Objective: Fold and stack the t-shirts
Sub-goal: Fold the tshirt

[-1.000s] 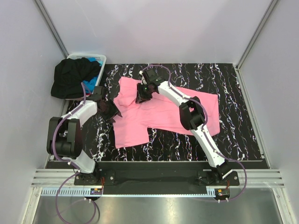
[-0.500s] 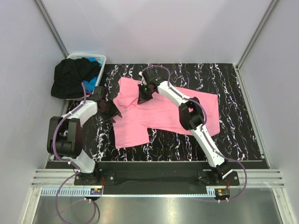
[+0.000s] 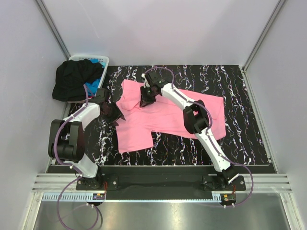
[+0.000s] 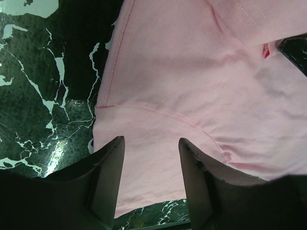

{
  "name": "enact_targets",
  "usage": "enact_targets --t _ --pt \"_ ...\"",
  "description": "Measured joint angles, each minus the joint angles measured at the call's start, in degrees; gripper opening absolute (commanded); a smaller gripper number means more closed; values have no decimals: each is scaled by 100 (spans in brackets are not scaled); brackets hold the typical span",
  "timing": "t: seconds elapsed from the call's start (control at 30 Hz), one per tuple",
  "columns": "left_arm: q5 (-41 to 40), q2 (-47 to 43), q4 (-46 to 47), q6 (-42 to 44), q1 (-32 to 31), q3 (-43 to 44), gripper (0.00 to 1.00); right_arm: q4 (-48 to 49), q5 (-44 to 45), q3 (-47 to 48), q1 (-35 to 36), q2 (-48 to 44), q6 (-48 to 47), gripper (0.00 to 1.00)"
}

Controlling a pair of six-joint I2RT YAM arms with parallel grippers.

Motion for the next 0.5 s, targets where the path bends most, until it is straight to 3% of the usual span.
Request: enact_targets --t 0.5 --pt "-2 109 0 0 0 0 53 -212 433 -81 22 -197 -87 29"
